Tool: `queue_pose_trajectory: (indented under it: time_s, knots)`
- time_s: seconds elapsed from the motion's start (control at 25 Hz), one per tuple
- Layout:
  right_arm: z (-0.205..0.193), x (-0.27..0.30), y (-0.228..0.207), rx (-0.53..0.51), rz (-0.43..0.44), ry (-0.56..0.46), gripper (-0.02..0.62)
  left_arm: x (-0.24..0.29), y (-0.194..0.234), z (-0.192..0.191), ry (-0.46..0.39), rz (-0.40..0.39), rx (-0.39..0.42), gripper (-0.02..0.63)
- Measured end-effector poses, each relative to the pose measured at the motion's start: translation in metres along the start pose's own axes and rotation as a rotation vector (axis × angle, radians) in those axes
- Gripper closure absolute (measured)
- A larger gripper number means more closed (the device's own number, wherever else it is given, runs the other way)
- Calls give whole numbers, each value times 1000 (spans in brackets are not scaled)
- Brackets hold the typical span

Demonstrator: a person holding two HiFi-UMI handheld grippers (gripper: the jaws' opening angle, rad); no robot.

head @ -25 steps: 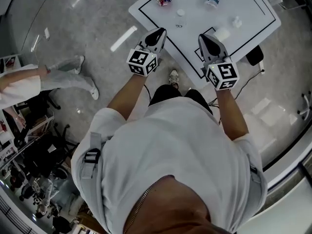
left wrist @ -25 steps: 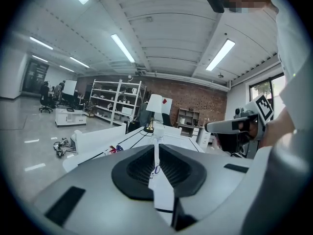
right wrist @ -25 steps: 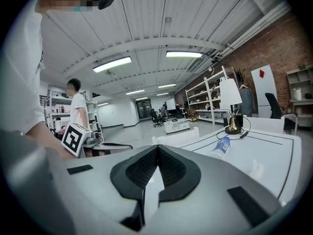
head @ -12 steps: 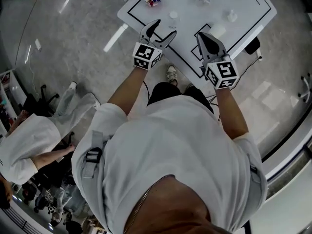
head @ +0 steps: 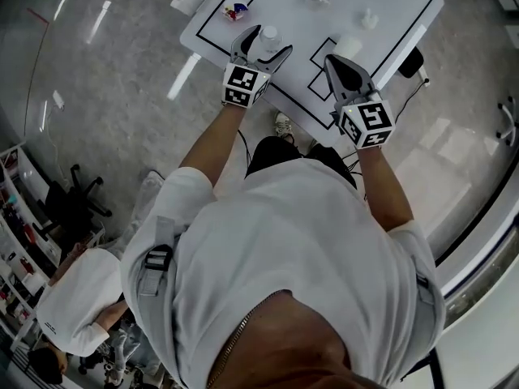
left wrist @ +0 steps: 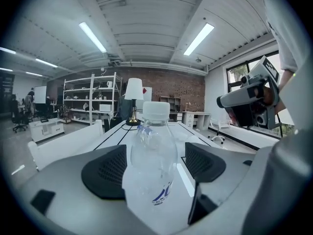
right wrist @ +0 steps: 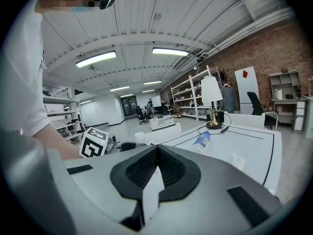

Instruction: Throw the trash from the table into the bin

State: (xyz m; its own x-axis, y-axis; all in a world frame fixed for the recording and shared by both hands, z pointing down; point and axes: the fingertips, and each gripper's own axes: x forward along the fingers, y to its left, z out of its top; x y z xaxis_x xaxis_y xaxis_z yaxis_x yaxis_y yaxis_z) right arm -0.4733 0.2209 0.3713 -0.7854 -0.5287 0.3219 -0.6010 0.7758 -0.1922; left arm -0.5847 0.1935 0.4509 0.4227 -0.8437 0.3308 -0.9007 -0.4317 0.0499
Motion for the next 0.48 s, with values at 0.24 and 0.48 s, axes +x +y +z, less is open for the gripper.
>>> queue_pose_trajectory:
  time_s: [0.24,0.48]
  knots:
    - [0,-9,-6,10,-39,-4,603,9,2,-3,20,-17,0,245]
    - [1,-22,-10,14,-83,-18,603,6,5,-3,17,-12,-11,296]
